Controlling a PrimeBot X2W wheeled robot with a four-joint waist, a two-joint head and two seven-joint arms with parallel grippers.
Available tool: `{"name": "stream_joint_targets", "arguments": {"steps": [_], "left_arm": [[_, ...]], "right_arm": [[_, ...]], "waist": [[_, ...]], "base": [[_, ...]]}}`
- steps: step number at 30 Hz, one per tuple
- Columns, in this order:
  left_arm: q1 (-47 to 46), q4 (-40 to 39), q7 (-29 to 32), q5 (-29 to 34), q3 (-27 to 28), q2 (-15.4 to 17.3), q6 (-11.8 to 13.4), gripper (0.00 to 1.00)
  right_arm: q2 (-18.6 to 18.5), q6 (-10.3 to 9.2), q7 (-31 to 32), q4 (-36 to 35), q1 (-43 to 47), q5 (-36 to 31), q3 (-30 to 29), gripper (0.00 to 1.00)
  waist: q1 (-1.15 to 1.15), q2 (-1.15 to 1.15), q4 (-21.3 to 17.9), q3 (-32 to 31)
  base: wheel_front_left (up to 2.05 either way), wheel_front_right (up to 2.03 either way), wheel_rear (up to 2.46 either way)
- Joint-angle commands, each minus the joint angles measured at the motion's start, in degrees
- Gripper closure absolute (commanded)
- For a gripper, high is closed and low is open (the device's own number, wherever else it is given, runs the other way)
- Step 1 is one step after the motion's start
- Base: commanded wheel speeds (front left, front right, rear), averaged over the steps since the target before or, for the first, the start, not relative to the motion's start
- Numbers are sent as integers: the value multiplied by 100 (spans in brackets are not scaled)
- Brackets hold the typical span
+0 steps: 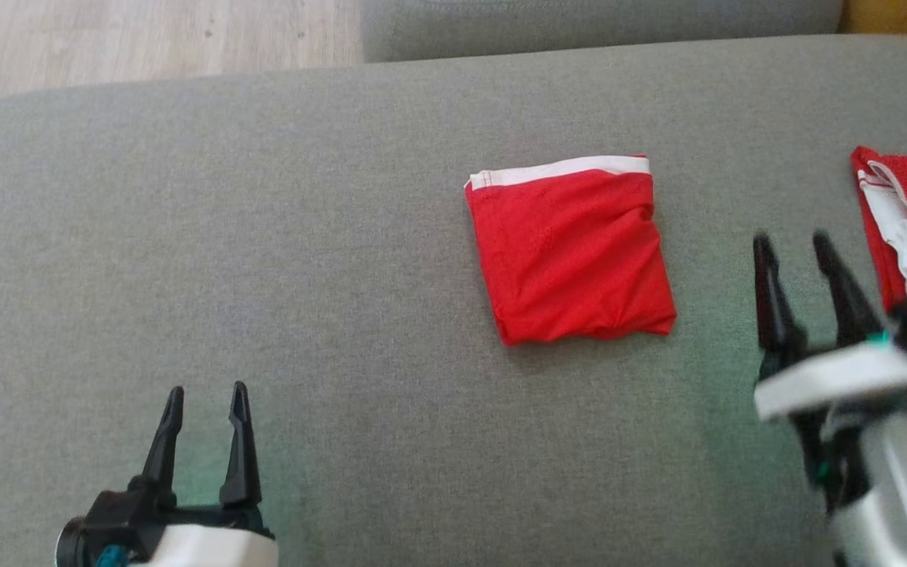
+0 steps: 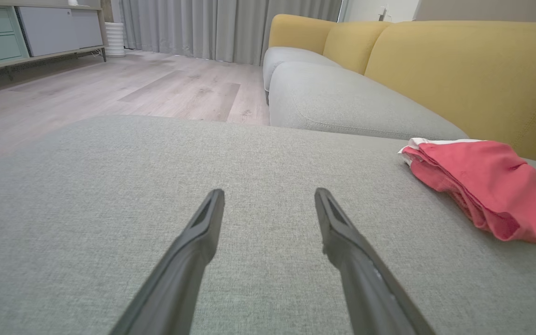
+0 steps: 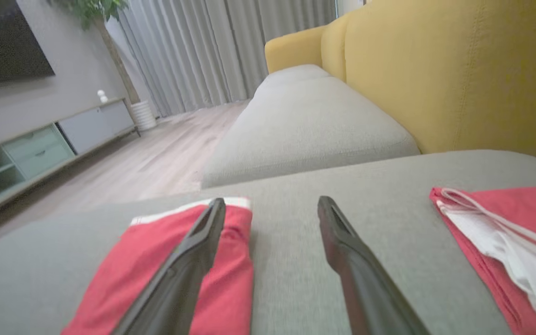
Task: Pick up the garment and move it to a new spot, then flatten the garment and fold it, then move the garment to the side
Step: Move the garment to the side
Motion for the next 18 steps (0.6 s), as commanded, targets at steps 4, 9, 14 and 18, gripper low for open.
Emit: {"name": "stream_joint_targets", "arguments": {"steps": [4,9,14,18], "left_arm": [[-288,-174,-29,36,76,-4,-25,0],[-383,-107,-29,-12,-146,-4,-37,0],[-472,-53,-29,-124,-322,-4,-2,0],[-519,-33,-29,-181,-399,-4,35,0]], "right_arm": [[-247,43,1209,-41,-958,679,201,0],[-185,43,2306,590,-1631,1118,330,0],[-229,43,2820,1439,-2082,888,379,0],[-114,43,2925,2031,-2361,795,312,0]], "waist": [[0,0,55,146],[0,0,217,252],[0,0,452,369],[0,0,586,477]], "base": [[0,0,0],[0,0,0],[0,0,0],[0,0,0]]}}
